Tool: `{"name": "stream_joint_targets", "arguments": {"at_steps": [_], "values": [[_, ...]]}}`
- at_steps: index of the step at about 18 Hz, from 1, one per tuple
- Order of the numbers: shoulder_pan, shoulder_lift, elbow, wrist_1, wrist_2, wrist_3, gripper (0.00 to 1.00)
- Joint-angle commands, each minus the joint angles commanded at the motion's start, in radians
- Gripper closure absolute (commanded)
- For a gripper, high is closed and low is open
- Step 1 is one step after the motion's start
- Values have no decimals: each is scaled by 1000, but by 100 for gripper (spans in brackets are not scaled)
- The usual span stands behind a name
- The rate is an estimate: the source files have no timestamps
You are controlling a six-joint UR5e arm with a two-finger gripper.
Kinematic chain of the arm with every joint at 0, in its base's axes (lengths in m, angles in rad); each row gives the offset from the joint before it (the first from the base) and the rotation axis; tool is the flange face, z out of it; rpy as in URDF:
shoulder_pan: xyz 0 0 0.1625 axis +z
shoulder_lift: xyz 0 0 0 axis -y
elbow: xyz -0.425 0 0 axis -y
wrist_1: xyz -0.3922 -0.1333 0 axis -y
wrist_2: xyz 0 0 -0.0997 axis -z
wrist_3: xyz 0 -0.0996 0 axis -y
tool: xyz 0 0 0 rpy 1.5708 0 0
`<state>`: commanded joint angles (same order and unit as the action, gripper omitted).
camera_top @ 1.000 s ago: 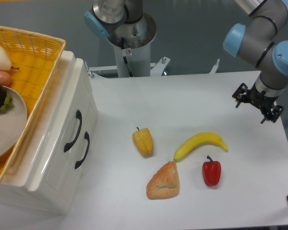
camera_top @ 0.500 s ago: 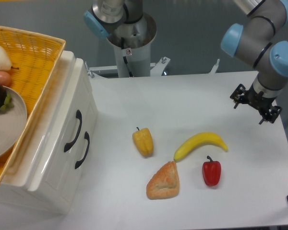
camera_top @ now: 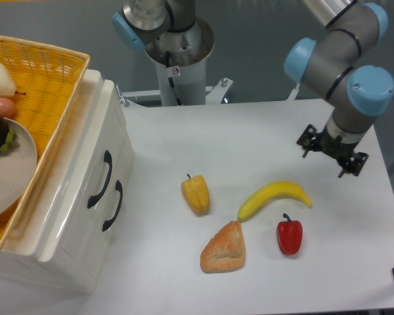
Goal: Slide the top white drawer open
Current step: 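Move the gripper across the table toward the upper drawer's black handle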
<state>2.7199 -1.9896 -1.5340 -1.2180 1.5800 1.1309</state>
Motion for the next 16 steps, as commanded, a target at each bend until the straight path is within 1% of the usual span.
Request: {"name": "stream_joint_targets", "arguments": {"at_steps": [2, 5, 7, 9, 14, 16], "values": [[-32, 3, 0, -6, 0, -43, 0], [-72, 21, 0, -55, -17, -104, 0], [-88, 26, 0, -80, -81, -164, 0], [-110, 49, 0, -98, -133, -227, 0], [-163, 81, 0, -149, -235, -359, 0], [-189, 106, 0, -176, -268, -404, 0]]}}
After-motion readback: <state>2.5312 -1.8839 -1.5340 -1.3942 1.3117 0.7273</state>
